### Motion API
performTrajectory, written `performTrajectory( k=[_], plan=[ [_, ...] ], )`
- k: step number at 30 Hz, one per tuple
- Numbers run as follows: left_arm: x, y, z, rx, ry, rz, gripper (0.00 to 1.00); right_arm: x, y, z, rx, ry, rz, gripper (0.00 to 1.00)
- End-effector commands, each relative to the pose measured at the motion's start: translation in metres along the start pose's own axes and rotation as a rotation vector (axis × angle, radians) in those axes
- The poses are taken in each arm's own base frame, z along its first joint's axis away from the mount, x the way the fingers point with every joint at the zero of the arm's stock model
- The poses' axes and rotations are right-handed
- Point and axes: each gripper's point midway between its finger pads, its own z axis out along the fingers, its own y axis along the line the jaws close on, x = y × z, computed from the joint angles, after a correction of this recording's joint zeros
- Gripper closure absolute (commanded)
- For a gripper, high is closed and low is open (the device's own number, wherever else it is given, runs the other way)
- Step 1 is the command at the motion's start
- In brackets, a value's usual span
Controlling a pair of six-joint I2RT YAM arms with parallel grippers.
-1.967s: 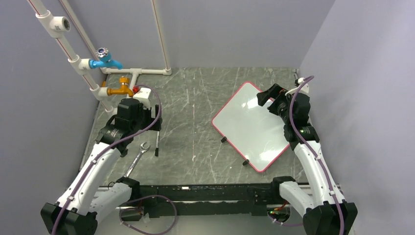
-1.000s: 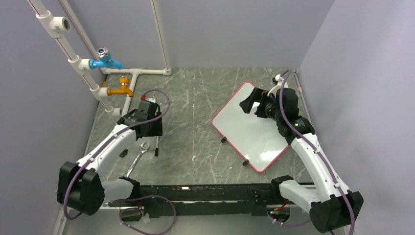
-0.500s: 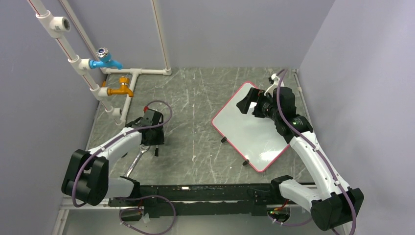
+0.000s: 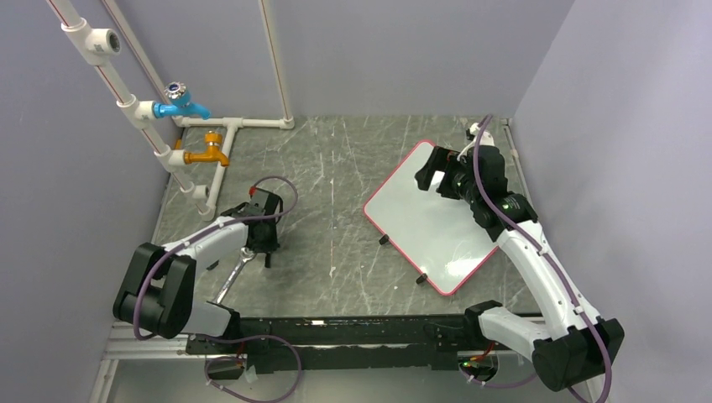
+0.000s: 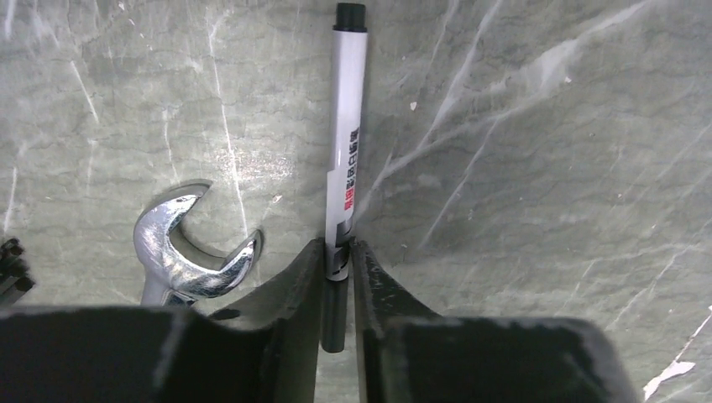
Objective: Write a sentence on the whiteboard
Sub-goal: Pick up the whiteboard marker from the center of the board.
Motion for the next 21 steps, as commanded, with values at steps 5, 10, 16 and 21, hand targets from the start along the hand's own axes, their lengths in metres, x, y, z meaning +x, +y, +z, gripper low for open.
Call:
performTrajectory(
  k=[5,10,16,21],
  plan=[
    [-0.008,-0.018,0.007,0.061,0.005,0.023,1.0,-0.039,-0.091,-0.037,0.529,-0.226,0.006,0.0],
    [-0.01,-0.024,0.0,0.072,-0.031,0.067,1.0,-0.059,-0.132,-0.053,0.658,-0.294,0.065,0.0],
    [-0.014,-0.045,-0.025,0.128,-0.069,0.115,1.0,-0.087,-0.144,-0.042,0.685,-0.324,0.11,0.07],
    [-0.017,-0.065,-0.068,0.215,-0.093,0.178,1.0,-0.089,-0.161,-0.016,0.748,-0.272,0.127,0.26]
  ],
)
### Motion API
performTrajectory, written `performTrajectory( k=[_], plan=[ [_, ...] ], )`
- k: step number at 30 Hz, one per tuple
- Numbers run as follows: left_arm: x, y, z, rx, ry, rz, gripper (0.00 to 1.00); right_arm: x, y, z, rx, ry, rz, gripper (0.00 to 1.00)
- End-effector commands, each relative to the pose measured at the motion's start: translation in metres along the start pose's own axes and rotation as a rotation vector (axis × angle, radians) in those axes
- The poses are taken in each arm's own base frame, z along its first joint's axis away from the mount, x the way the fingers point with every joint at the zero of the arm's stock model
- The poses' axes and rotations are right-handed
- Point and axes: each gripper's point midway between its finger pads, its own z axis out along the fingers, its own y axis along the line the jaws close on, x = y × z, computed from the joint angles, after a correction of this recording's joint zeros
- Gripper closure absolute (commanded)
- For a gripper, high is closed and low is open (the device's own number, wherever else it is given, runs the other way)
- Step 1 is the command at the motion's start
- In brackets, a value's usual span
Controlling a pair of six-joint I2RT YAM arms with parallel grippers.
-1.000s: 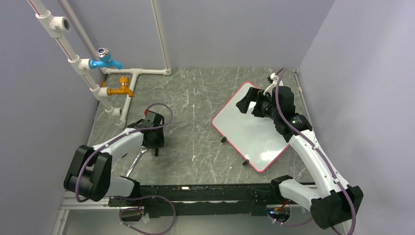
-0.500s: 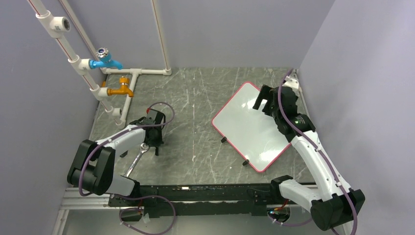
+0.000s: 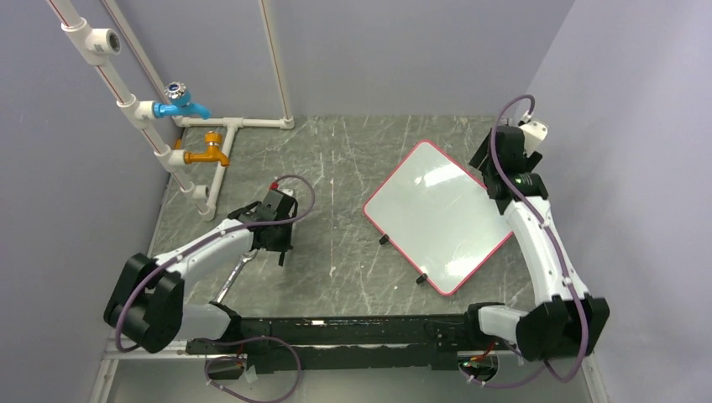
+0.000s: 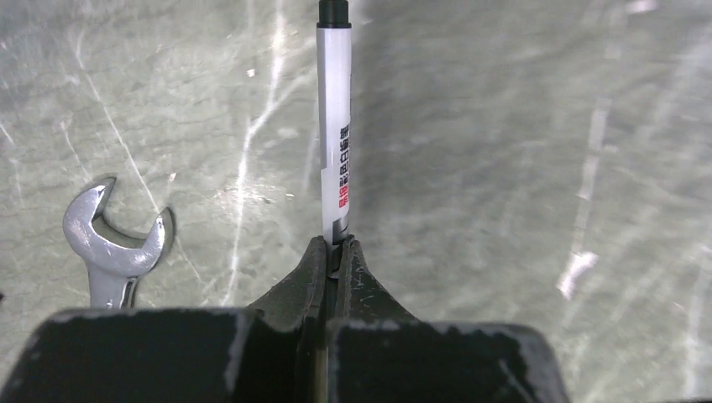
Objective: Write a sentence on the whiteboard
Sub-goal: Pick up the whiteboard marker from the center of the board, then move the whiteboard to the center of the board.
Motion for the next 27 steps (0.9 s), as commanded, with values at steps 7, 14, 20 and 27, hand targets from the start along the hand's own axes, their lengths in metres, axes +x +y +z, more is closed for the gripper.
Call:
performTrajectory(
  k=[7,14,20,27],
  plan=[
    [-0.033,-0.04,-0.107,0.258,-0.139,0.179,1.0,0.008,0.012,0.052,0.058,0.094,-0.025,0.33],
    [-0.025,-0.037,-0.126,0.333,-0.213,0.347,1.0,0.044,0.042,0.059,-0.101,0.245,-0.067,0.41],
    [-0.022,-0.041,-0.118,0.357,-0.238,0.342,1.0,0.067,0.07,0.048,-0.265,0.341,-0.08,0.44],
    [-0.021,-0.04,-0.118,0.356,-0.245,0.346,1.0,0.087,0.112,0.032,-0.438,0.419,-0.121,0.45]
  ],
)
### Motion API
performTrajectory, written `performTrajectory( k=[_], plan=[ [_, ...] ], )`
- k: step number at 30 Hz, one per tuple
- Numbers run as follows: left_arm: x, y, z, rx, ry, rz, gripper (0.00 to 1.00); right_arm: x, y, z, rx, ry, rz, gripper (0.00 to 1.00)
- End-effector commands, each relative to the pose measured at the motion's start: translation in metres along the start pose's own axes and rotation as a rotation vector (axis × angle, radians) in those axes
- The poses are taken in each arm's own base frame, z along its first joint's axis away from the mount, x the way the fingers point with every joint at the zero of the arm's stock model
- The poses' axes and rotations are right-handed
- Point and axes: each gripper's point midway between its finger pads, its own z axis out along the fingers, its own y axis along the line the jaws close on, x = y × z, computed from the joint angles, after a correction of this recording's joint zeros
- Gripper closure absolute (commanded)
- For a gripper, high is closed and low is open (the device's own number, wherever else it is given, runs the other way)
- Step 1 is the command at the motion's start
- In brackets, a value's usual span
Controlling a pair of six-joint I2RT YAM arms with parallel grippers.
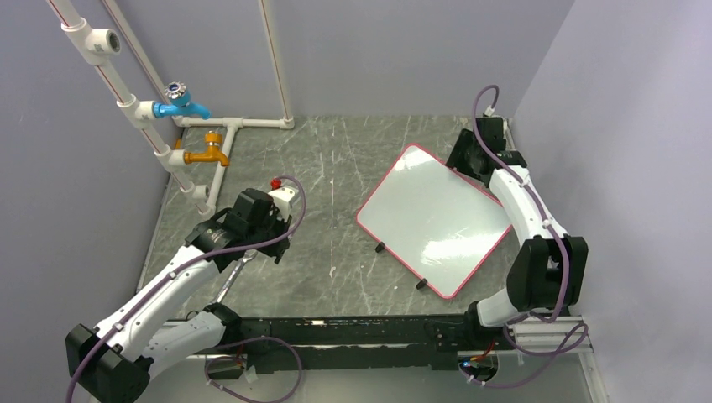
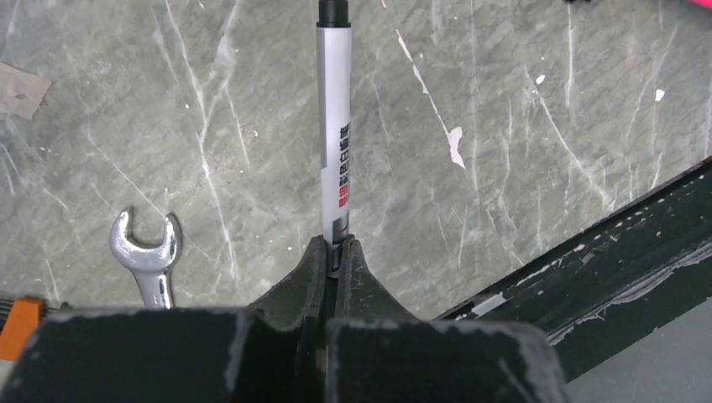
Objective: Write a sentence on the whiteboard
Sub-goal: Move the whiteboard to the center of the board.
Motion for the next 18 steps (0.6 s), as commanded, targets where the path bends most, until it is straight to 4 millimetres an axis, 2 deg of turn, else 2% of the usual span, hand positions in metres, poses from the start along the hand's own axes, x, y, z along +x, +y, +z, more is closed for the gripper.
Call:
performTrajectory(
  k=[1,8,12,15,18],
  plan=[
    [-0.011,-0.004,-0.002,0.022,-0.055,0.026,1.0,0.021,0.049,-0.005,-0.186,0.094,-0.073,0.45],
    [-0.012,-0.002,-0.001,0.01,-0.061,0.025,1.0,0.049,0.101,-0.007,-0.315,0.131,-0.204,0.45],
    [-0.013,-0.003,-0.001,0.017,-0.062,0.027,1.0,0.063,0.126,-0.015,-0.419,0.148,-0.264,0.45],
    [-0.014,-0.005,-0.002,0.03,-0.07,0.031,1.0,0.062,0.137,-0.026,-0.489,0.136,-0.278,0.44],
    [-0.016,-0.008,-0.003,0.048,-0.085,0.036,1.0,0.047,0.135,-0.036,-0.474,0.078,-0.288,0.37]
  ],
)
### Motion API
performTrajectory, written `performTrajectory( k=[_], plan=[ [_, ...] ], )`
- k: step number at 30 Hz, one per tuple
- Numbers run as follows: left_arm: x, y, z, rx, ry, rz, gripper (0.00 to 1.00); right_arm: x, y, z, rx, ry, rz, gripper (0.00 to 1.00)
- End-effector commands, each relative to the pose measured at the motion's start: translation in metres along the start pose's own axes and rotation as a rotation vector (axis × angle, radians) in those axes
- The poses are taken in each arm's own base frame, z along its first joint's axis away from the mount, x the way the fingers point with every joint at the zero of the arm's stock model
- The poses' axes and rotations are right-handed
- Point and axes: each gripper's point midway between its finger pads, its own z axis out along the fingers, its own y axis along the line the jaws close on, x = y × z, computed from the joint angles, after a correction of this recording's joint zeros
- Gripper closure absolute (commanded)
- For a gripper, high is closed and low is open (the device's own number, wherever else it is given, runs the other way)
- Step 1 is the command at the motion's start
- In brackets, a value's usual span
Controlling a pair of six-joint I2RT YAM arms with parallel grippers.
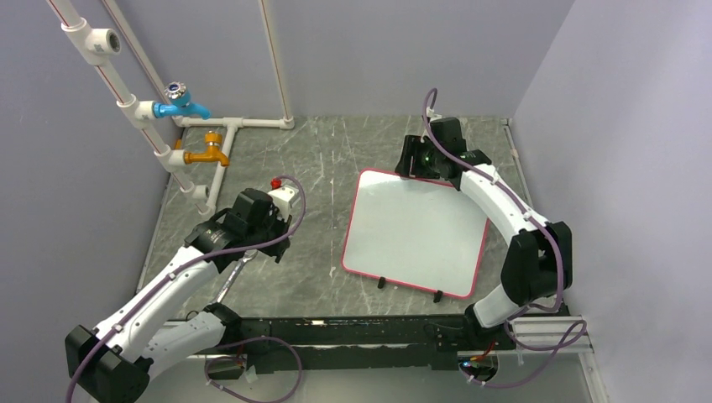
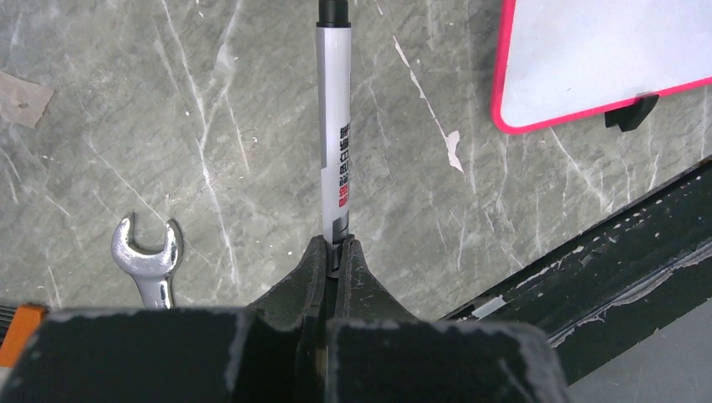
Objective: Write a sentence on the whiteboard
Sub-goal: Move the whiteboard to the center of the board.
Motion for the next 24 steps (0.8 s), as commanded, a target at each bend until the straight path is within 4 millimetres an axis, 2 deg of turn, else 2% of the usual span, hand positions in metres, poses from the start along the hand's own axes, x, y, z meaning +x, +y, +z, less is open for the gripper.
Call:
performTrajectory(
  k=[1,4,6,11,14,17,21,24],
  plan=[
    [-0.014,-0.008,-0.004,0.046,-0.072,0.028,1.0,-0.025,0.007,-0.024,-0.012,-0.088,-0.059,0.31],
    [-0.017,-0.012,-0.007,0.068,-0.093,0.035,1.0,-0.042,-0.012,-0.042,0.117,-0.159,-0.061,0.1],
    [-0.018,-0.015,-0.009,0.084,-0.105,0.039,1.0,-0.054,-0.039,-0.06,0.282,-0.229,-0.035,0.02],
    [-0.023,-0.019,-0.014,0.107,-0.142,0.048,1.0,-0.054,-0.105,-0.113,0.587,-0.349,0.09,0.0],
    [-0.024,-0.019,-0.015,0.109,-0.153,0.051,1.0,-0.031,-0.152,-0.14,0.753,-0.378,0.175,0.01],
    [-0.023,-0.021,-0.015,0.118,-0.148,0.053,1.0,-0.007,-0.186,-0.16,0.869,-0.405,0.259,0.02],
    [-0.022,-0.022,-0.014,0.121,-0.141,0.056,1.0,0.017,-0.21,-0.178,0.967,-0.451,0.37,0.09],
    [-0.021,-0.024,-0.014,0.125,-0.141,0.061,1.0,0.032,-0.222,-0.178,0.98,-0.456,0.44,0.19]
  ],
)
